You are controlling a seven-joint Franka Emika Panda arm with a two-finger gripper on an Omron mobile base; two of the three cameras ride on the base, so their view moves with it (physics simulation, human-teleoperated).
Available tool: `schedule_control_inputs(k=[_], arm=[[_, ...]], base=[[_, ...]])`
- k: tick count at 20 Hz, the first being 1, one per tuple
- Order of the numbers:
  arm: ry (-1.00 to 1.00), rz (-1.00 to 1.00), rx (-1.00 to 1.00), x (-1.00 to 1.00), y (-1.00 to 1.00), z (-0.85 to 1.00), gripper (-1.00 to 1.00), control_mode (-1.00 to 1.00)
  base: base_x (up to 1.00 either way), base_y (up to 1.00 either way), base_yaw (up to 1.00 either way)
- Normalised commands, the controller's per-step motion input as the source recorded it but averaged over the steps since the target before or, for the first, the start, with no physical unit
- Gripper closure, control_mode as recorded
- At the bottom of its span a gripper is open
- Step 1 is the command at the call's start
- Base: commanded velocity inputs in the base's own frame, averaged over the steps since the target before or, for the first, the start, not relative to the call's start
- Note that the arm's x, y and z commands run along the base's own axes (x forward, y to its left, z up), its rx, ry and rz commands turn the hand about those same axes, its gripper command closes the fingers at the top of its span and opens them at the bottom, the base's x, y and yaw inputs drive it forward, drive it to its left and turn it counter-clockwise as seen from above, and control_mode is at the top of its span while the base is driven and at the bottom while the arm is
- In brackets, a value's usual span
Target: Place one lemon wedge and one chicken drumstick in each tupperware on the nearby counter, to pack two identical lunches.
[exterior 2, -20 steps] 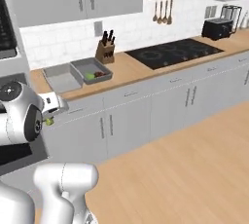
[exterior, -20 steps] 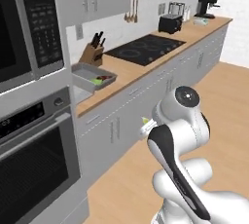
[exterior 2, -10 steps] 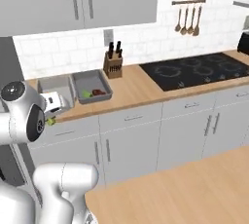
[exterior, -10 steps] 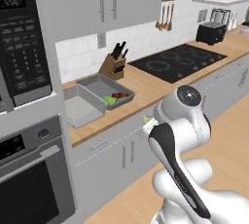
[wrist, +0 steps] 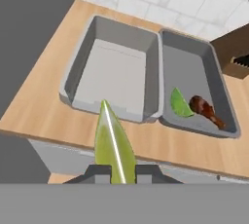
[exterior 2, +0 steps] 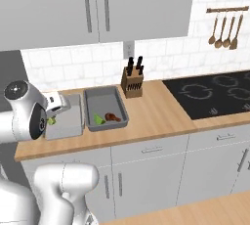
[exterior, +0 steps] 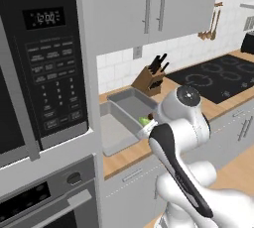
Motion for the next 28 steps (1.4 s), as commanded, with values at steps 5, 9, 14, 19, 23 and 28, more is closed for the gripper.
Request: schedule_control_inputs(k=[5, 9, 14, 19, 23, 28], arm=[[0.07, 0.16, 0.00, 1.00, 0.12, -0.40, 1.00, -1.00], [0.08, 0.08, -0.02, 1.00, 0.79, -0.66, 1.00, -1.00], [0.03, 0.00, 0.00, 1.00, 0.71, -0.32, 1.00, -1.00], [0.07, 0.01, 0.00, 1.00, 0.26, -0.33, -1.00, -1.00], [0.03, 0.01, -0.01, 0.86, 0.13, -0.35, -1.00, -1.00], [0.09, -0.05, 0.00, 0.34, 0.20, 0.10, -1.00, -1.00]], base=[[0.00, 0.00, 0.00], [0.00, 0.00, 0.00], [0.00, 0.00, 0.00], [0.00, 0.00, 0.00], [0.00, 0.00, 0.00], [0.00, 0.00, 0.00]])
